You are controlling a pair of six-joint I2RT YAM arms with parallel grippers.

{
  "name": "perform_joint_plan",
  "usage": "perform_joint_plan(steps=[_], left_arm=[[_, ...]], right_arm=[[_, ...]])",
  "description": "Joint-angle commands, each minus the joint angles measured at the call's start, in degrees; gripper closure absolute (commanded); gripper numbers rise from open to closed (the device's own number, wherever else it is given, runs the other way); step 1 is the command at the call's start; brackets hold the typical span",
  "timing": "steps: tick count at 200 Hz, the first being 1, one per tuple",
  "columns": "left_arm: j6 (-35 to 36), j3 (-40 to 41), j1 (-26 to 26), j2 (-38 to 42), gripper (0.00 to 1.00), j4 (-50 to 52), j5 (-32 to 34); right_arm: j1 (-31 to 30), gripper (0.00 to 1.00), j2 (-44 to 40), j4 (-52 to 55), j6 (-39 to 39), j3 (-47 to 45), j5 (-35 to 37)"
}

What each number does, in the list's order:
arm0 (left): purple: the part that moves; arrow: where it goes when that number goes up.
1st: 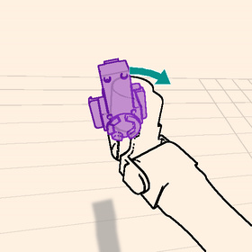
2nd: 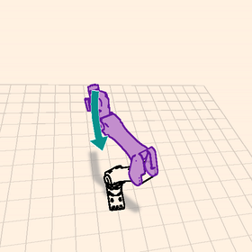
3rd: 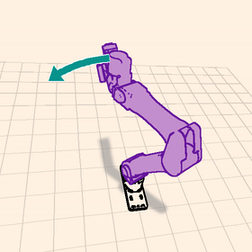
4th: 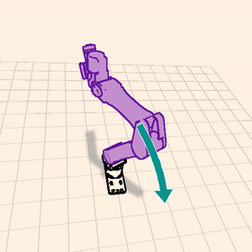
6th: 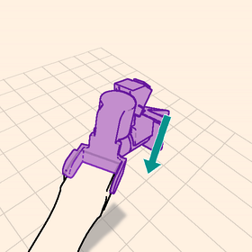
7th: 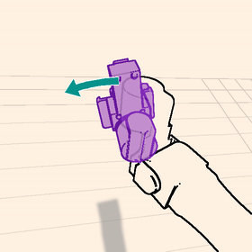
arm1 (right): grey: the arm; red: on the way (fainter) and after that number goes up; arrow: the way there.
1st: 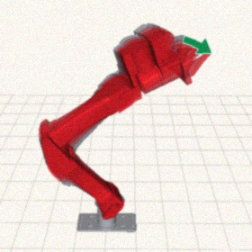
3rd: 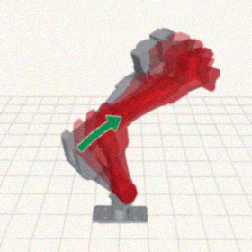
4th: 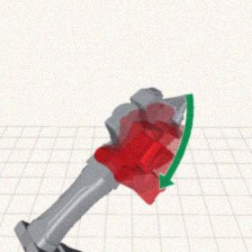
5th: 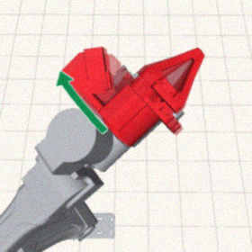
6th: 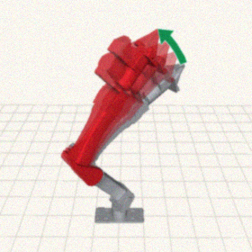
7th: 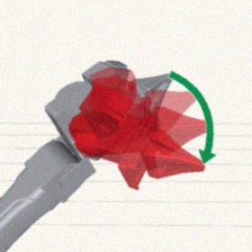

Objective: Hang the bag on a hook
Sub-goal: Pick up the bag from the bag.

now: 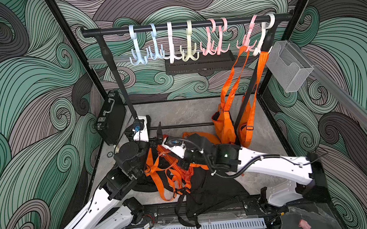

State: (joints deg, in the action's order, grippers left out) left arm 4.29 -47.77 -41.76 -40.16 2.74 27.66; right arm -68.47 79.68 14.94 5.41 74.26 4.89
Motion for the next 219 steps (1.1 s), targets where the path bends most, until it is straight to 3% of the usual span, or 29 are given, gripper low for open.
perform_joint_plan(steps=[1,61,92,122,143,172,203,219], left_arm=[[-0.48,-2.25,-0.54,-0.31,0.02,1.82,-21.07],[-6.59,-8.41,-2.71,-2.87,0.01,6.38,-38.18],[-13.53,-6.99,-2.87,-4.41,0.02,6.49,-48.38],[-16.92,-3.29,-3.23,-3.78,0.02,7.10,-49.63],[-15.84,-1.48,-3.24,-4.45,0.06,10.34,-46.91],[-15.10,0.72,-3.24,-5.84,0.22,11.22,-39.56],[-15.06,0.71,-3.24,-5.71,0.56,11.89,-35.16],[-15.33,1.14,-3.20,-5.45,0.62,11.53,-34.05]], right_arm=[[1.70,1.00,-4.24,3.70,2.53,-0.70,1.66],[5.59,1.00,-9.89,9.46,5.28,1.94,3.67],[6.32,1.00,-9.59,10.56,6.63,3.99,6.31],[7.36,1.00,-9.93,10.95,7.25,5.48,7.24],[7.52,1.00,-10.60,11.59,7.67,6.69,6.05],[7.52,1.00,-12.91,12.26,9.29,8.25,6.98],[7.84,1.00,-15.35,14.36,12.10,10.44,10.68],[8.79,1.00,-16.28,15.35,12.61,11.83,11.23]])
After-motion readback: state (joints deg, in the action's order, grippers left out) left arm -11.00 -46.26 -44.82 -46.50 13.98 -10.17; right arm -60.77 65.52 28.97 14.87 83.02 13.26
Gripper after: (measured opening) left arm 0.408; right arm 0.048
